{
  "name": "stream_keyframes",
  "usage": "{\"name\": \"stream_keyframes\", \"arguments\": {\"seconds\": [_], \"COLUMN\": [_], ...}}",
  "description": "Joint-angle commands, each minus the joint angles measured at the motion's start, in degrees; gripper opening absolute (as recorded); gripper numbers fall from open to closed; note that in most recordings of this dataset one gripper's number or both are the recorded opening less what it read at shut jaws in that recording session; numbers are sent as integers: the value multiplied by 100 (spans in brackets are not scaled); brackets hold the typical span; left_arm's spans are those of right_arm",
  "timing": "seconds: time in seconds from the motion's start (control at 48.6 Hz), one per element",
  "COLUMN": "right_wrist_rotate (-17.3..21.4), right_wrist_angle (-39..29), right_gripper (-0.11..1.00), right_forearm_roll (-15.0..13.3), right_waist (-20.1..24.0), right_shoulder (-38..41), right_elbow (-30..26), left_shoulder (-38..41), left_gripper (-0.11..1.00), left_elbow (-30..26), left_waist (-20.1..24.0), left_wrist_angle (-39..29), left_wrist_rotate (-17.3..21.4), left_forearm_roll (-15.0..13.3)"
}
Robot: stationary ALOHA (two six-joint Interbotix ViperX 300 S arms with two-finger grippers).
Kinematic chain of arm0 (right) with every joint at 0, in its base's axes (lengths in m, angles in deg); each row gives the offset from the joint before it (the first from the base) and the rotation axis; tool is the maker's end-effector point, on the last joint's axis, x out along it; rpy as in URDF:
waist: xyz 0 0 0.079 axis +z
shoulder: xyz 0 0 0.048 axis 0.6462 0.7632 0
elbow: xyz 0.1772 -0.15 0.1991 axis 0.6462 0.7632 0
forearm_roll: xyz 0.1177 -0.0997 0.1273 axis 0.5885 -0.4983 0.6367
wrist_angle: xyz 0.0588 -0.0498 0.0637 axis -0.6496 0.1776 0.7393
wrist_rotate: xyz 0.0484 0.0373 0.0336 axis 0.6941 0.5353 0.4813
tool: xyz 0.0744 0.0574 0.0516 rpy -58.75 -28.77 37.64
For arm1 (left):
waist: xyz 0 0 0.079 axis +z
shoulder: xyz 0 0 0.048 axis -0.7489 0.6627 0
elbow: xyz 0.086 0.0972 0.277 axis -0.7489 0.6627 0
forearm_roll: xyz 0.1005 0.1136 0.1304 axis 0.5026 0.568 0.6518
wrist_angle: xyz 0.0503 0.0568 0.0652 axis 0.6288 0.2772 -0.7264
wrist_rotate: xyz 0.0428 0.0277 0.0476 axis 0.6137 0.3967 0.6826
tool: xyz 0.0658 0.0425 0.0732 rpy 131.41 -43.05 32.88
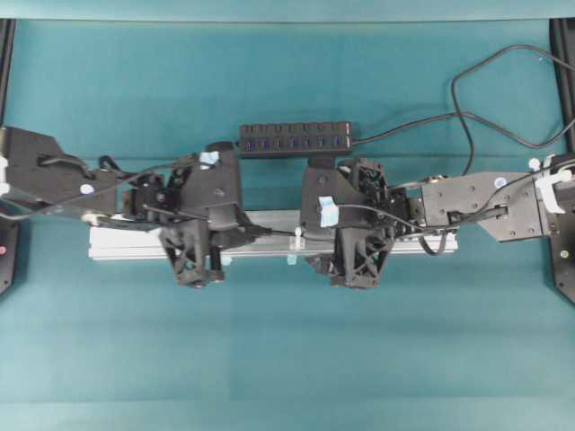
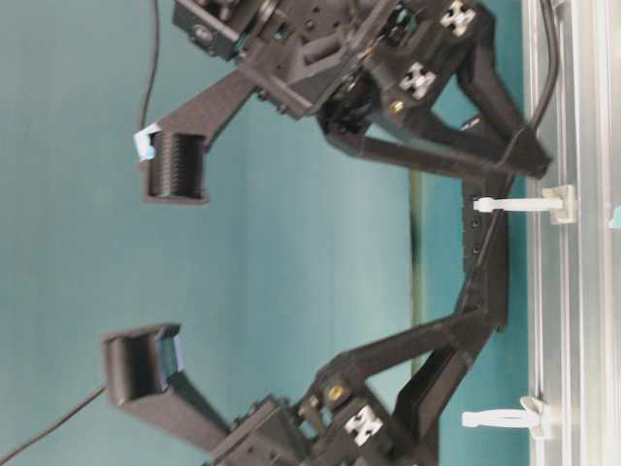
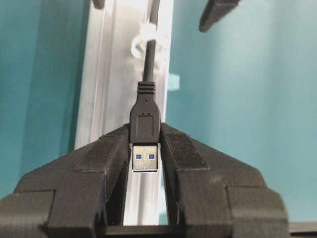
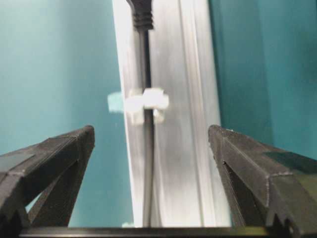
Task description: Pass the USB cable through three rings with both arms.
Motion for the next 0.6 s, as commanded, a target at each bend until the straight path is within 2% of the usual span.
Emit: {"name": "stream_keyframes", "arguments": {"seconds": [0.0, 0.576], "right_wrist_rotate": [9, -18], "right_wrist_angle": [44, 396], "right_gripper": [73, 72], "right_forearm_roll": [-18, -88], "right_waist": [-9, -114], "right_shoulder": [-132, 44], "right_elbow": [-176, -729], "left_shoulder": [-255, -633], "left_gripper": [22, 22], "left_elbow": [-35, 9], "left_waist": [-9, -9], "left_wrist_angle": [9, 9], "left_wrist_rotate": [9, 105], "left_forearm_roll": [18, 18]}}
